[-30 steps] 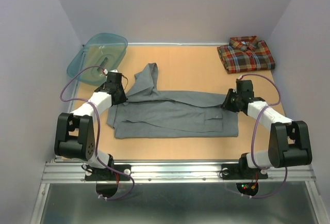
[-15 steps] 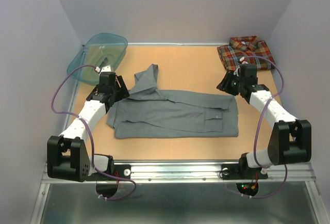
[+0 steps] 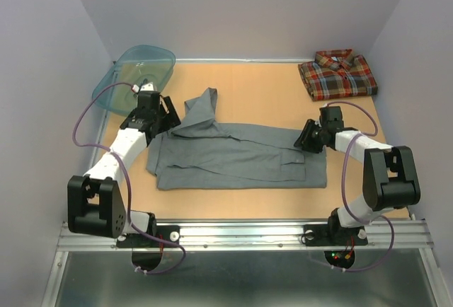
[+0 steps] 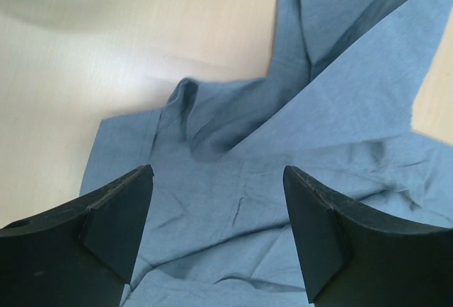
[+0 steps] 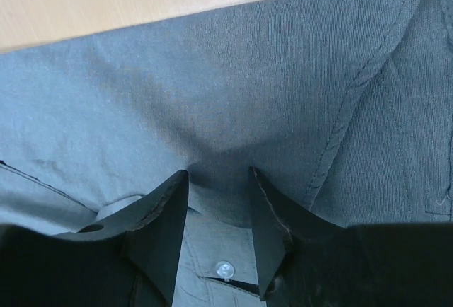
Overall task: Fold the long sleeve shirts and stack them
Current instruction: Fold the shirt
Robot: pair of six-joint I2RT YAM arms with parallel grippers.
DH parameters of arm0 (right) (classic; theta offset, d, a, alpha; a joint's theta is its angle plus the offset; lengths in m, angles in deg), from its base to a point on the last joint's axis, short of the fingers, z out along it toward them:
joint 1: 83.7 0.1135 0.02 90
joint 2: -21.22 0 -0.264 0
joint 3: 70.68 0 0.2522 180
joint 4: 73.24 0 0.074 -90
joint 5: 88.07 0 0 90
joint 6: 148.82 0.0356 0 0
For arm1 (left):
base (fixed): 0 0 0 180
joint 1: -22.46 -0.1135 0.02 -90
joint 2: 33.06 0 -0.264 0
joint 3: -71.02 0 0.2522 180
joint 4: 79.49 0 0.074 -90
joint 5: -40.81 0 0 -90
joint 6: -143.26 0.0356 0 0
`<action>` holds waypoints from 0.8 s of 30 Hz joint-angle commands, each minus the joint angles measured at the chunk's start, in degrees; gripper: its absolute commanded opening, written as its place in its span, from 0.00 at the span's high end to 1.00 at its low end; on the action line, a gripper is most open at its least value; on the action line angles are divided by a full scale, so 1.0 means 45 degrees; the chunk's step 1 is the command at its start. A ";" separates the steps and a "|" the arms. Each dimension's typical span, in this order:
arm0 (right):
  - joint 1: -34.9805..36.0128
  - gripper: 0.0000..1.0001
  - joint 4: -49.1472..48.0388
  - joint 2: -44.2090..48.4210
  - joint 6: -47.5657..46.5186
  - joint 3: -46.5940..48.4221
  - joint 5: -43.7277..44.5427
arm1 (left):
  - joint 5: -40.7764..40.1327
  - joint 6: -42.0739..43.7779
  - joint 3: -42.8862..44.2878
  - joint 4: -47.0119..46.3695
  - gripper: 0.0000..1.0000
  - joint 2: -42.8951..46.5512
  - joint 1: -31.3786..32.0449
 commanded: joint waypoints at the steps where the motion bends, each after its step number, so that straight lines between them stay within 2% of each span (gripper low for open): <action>1: -0.0022 0.55 -0.0335 0.0059 -0.0043 -0.0390 0.0105 | 0.0460 0.0053 0.1655 -0.0431 0.14 -0.0782 -0.0021; 6: -0.0022 0.51 -0.0315 0.0838 -0.0590 -0.0039 -0.0363 | 0.1568 -0.0160 0.3644 -0.0646 0.13 -0.2793 -0.0021; 11: 0.0016 0.35 -0.0140 0.1757 -0.0786 0.0254 -0.0616 | 0.2491 -0.0708 0.5675 -0.0996 0.13 -0.5250 -0.0021; 15: 0.0036 0.26 0.0036 0.2344 -0.0805 0.0255 -0.0948 | 0.2551 -0.0943 0.7140 -0.1076 0.13 -0.6933 -0.0002; 19: 0.0017 0.25 0.0231 0.2890 -0.0864 0.0157 -0.1144 | 0.3659 -0.0904 0.8197 -0.1251 0.13 -0.7795 0.0115; 24: 0.0017 0.24 0.0388 0.3575 -0.0825 -0.0057 -0.1379 | 0.4348 0.0148 0.8333 -0.2482 0.13 -0.7737 0.0641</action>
